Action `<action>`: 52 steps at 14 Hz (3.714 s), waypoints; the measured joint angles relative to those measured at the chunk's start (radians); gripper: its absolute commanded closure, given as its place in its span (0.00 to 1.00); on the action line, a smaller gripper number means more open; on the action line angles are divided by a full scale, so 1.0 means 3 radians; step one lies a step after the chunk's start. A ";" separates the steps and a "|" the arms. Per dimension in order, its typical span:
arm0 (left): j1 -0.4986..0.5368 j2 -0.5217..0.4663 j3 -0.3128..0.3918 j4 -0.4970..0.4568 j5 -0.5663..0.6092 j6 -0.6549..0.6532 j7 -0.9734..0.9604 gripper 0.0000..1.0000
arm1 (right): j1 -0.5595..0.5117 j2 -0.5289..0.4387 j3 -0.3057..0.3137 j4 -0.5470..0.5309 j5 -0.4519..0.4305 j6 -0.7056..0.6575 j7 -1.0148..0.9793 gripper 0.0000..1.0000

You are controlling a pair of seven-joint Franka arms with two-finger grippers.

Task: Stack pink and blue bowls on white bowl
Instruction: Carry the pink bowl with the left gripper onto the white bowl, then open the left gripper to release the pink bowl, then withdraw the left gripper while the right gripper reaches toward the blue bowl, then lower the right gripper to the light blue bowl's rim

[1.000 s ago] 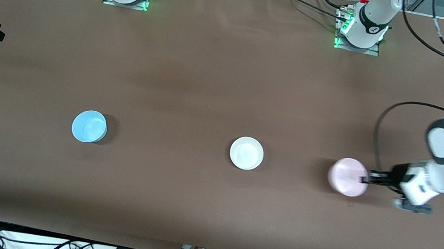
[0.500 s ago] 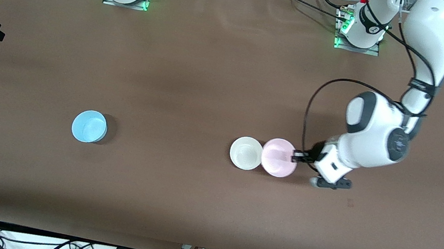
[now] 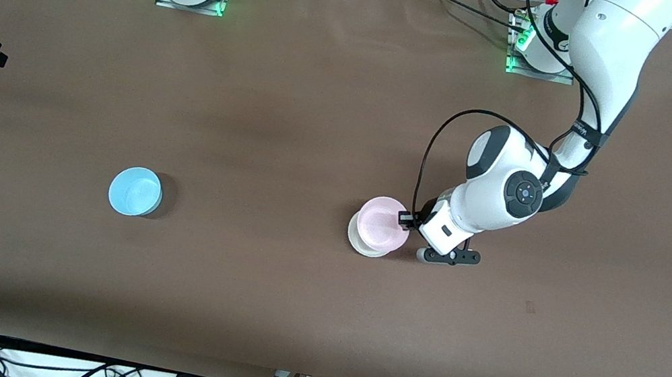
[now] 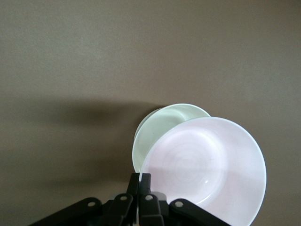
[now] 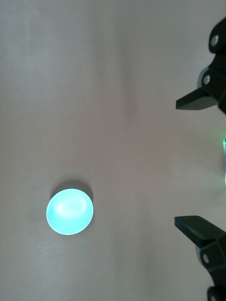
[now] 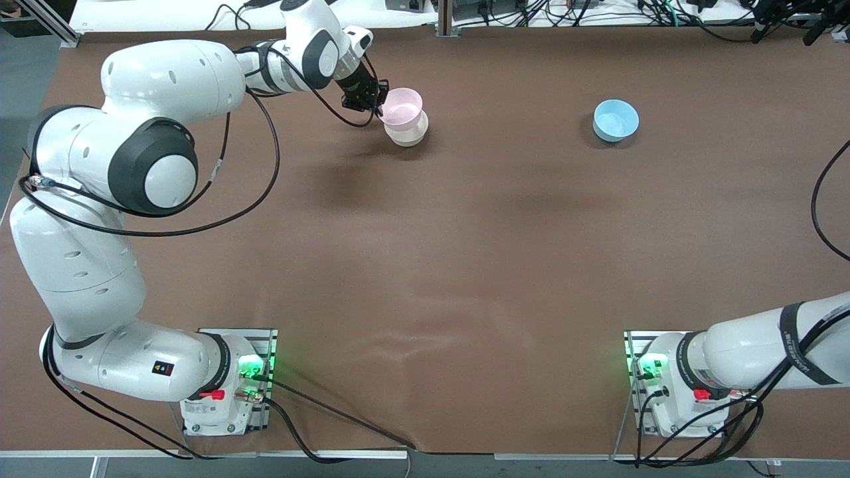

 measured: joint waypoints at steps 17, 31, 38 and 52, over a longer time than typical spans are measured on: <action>-0.0101 0.0202 -0.0009 0.0000 0.0363 0.0262 -0.0065 1.00 | 0.0006 0.0019 0.0012 0.0000 0.0052 0.0001 0.0003 0.01; 0.0220 -0.0044 0.0066 0.0326 0.0352 -0.0512 -0.0180 0.00 | 0.0005 0.0135 0.0005 -0.0001 0.0053 0.0005 0.0007 0.01; 0.0908 -0.0822 0.0646 0.0347 0.0380 -0.1463 0.0578 0.00 | 0.0011 0.0155 0.0013 0.0000 0.0054 0.0041 0.0011 0.02; 0.1016 -0.1533 0.0641 0.0557 0.0900 -0.2626 0.1079 0.00 | 0.0217 0.0527 0.0087 -0.0009 0.0259 0.0499 0.0036 0.01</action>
